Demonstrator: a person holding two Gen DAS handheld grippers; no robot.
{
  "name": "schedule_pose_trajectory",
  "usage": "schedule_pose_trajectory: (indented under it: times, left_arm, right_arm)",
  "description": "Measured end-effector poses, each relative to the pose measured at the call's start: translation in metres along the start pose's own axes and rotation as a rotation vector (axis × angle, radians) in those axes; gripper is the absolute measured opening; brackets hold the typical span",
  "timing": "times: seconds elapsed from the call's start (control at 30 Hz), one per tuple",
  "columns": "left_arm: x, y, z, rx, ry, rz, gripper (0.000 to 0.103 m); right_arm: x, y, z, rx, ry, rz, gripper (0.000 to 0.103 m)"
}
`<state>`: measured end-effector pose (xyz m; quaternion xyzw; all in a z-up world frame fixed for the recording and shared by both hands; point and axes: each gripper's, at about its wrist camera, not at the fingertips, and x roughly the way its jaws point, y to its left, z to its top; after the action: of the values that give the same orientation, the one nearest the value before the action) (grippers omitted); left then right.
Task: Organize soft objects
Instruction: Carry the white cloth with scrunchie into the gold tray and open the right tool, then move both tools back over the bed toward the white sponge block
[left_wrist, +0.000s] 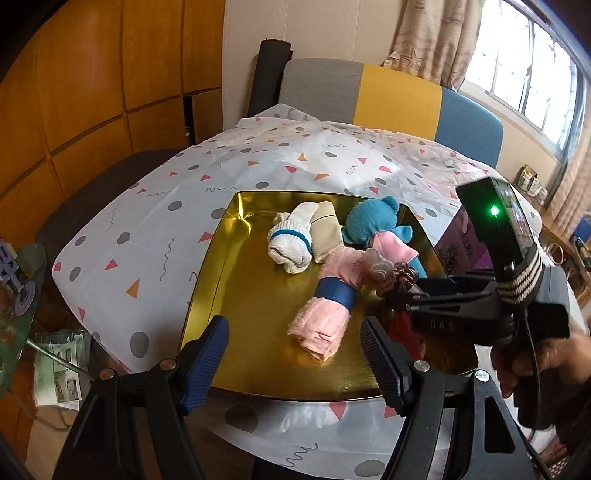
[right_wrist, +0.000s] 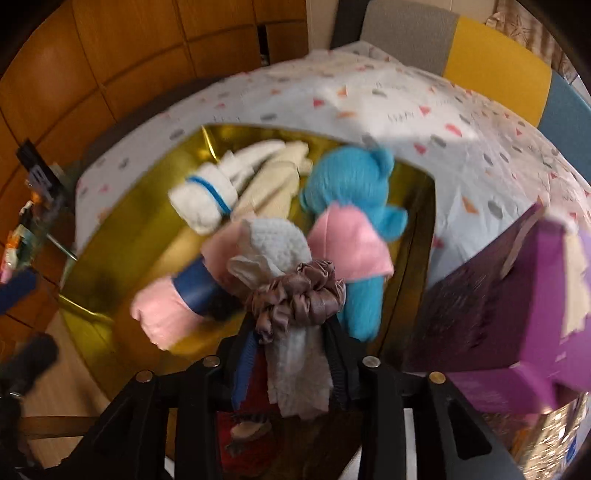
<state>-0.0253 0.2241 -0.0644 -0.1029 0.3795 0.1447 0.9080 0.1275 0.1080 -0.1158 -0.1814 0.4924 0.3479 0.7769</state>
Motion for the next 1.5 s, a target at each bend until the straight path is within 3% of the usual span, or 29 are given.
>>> schedule_pose_trajectory:
  times: [0.1,0.27,0.63,0.87,1.13,1.5]
  left_arm:
    - [0.001,-0.001,0.001,0.004,0.001,0.000,0.074]
    - [0.001,-0.004,0.000,0.011,0.000,-0.002,0.074]
    - [-0.006,-0.014,0.000,0.044,-0.012,-0.004,0.074]
    - [-0.010,-0.024,0.000,0.072,-0.019,-0.012,0.074]
    - [-0.015,-0.038,0.000,0.112,-0.028,-0.022,0.074]
    - [-0.021,-0.068,0.000,0.187,-0.032,-0.033,0.074]
  right_arm:
    - [-0.005,-0.001,-0.006,0.006,-0.017,-0.004,0.043]
    - [-0.028,-0.005,-0.008,0.011,-0.093,-0.013,0.061]
    - [-0.090,-0.017,-0.028,-0.028,-0.251,-0.042,0.061]
    - [-0.140,-0.052,-0.050,0.013,-0.358,-0.066,0.061]
    - [-0.185,-0.143,-0.090,0.204,-0.410,-0.202,0.061]
    - [-0.186,-0.319,-0.199,0.702,-0.338,-0.527,0.061]
